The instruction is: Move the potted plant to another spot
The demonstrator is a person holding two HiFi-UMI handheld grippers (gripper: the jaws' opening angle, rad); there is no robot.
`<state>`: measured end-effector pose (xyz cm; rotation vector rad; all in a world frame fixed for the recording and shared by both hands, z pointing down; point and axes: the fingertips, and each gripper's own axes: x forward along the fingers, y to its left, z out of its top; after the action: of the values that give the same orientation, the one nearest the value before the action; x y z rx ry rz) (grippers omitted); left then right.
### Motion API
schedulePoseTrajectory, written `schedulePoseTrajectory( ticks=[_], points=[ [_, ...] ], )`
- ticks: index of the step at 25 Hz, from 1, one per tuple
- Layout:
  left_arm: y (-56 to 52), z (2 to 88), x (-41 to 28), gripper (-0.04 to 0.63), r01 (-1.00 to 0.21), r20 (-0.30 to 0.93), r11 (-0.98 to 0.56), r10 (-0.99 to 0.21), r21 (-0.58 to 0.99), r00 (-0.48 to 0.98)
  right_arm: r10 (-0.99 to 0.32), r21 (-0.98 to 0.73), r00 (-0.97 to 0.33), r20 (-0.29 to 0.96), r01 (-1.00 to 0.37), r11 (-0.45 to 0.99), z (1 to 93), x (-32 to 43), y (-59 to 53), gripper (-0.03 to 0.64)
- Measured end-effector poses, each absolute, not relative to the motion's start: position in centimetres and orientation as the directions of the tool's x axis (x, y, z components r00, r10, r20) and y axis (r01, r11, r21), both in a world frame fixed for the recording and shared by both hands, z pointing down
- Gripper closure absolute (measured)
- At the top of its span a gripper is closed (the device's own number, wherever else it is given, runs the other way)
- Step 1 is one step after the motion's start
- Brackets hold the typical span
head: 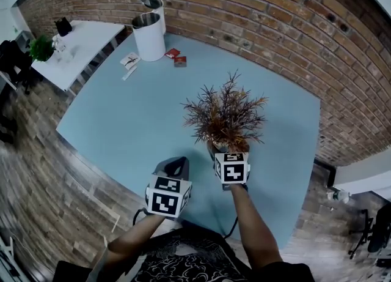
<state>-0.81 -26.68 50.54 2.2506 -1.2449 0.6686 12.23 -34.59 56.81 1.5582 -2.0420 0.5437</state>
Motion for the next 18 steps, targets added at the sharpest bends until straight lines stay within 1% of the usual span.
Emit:
schedulePoseTrajectory(
  ticks=[9,18],
  points=[
    [-27.3,51.1,-1.4,0.597,-0.866,0.645,-0.473,-0.612,0.165,0.457,-0.799,-0.012,-0.163,0.578,-0.981,0.192,56.6,13.5,-36.1,0.199],
    [-28.0,51.4,-1.3,0.597,-0.859,0.647,-0.484,-0.604,0.166,0.466,-0.807,-0.011,-0.135,0.574,-0.988,0.157,56.7,14.2,-37.3,0.199]
  ],
)
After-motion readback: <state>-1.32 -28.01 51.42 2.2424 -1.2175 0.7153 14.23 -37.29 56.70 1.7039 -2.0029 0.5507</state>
